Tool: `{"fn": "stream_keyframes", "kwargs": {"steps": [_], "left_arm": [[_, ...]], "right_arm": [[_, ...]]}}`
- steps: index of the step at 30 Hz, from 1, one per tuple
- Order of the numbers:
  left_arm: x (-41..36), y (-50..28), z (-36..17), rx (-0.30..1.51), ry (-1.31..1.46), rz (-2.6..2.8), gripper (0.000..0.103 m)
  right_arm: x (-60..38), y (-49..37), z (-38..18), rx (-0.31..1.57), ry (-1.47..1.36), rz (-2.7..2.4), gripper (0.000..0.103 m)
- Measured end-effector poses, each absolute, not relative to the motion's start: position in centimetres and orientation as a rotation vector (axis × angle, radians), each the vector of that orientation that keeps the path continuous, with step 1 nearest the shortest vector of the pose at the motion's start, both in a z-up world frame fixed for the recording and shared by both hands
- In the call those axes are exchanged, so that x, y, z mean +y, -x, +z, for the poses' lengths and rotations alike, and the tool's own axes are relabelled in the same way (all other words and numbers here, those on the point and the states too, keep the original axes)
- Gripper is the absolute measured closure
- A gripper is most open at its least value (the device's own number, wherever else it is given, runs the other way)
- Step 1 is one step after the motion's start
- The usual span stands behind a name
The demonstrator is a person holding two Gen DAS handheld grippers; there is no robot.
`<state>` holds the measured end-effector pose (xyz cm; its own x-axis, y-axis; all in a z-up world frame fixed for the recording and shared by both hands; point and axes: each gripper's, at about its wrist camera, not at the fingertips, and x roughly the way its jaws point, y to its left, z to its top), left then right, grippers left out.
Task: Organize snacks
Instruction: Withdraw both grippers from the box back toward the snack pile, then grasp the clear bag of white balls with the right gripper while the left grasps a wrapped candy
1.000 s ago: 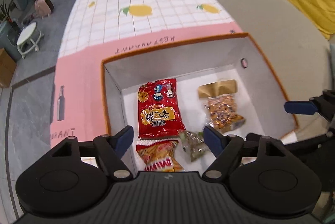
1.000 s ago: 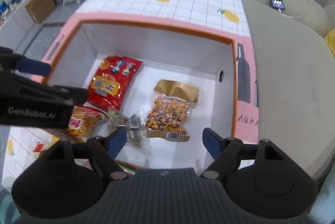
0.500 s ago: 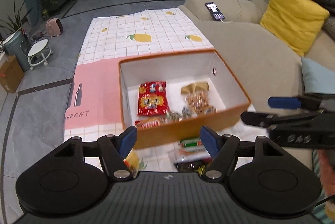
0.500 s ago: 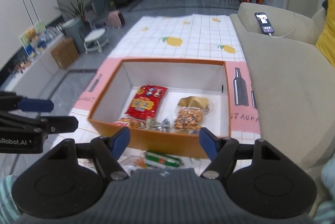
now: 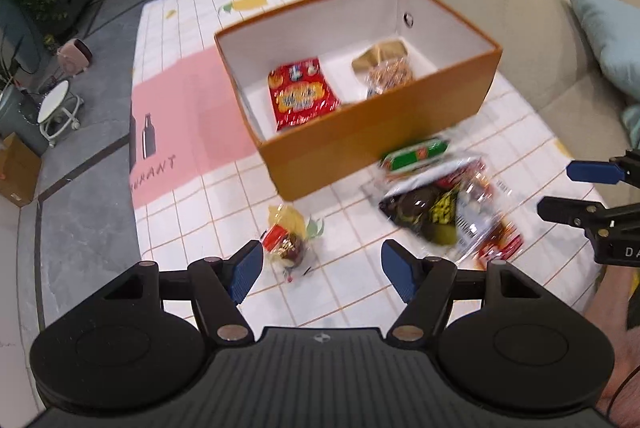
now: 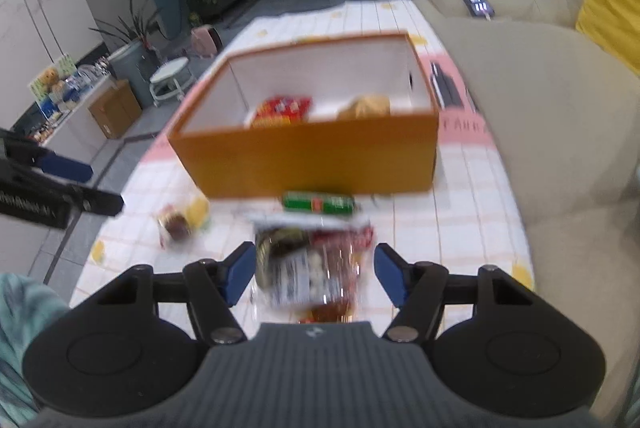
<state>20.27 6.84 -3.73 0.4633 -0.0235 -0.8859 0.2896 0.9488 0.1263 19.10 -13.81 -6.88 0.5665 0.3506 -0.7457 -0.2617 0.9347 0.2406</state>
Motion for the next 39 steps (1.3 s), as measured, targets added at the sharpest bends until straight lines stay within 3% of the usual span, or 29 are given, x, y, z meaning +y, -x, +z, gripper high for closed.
{"fn": "stream_keyframes", "kwargs": {"steps": [13,26,31,33,39], "left_arm": [[6.9,-24.4,-10.5,1.195,-0.468,-0.301,0.022],[8.4,-27.8,-14.5,1.3,-0.393,-0.273,0.022],[8.7,-28.1,-15.1,1.296,-0.362,-0.271,0.027],[8.9,-28.2,-15.2,1.288,-0.338,-0.268,0.029],[8.0,-27.9,-15.4,1.292,-0.353,-0.237,0.039]], "right_arm": [[-12.9,-21.1,-12.1,1.007,-0.095,0.338,0.039],[-11.4,-23.8,-15.6,1.086,-0.095,0.342,0.038],[-11.1,-24.1,-15.8,1.081,-0.103,0.349,0.04],[-11.0,-24.1,-15.7,1.074,-0.101,0.352,0.043],[-11.3,-23.7,-15.1,1.054,-0.118,0.353,0.067]]}}
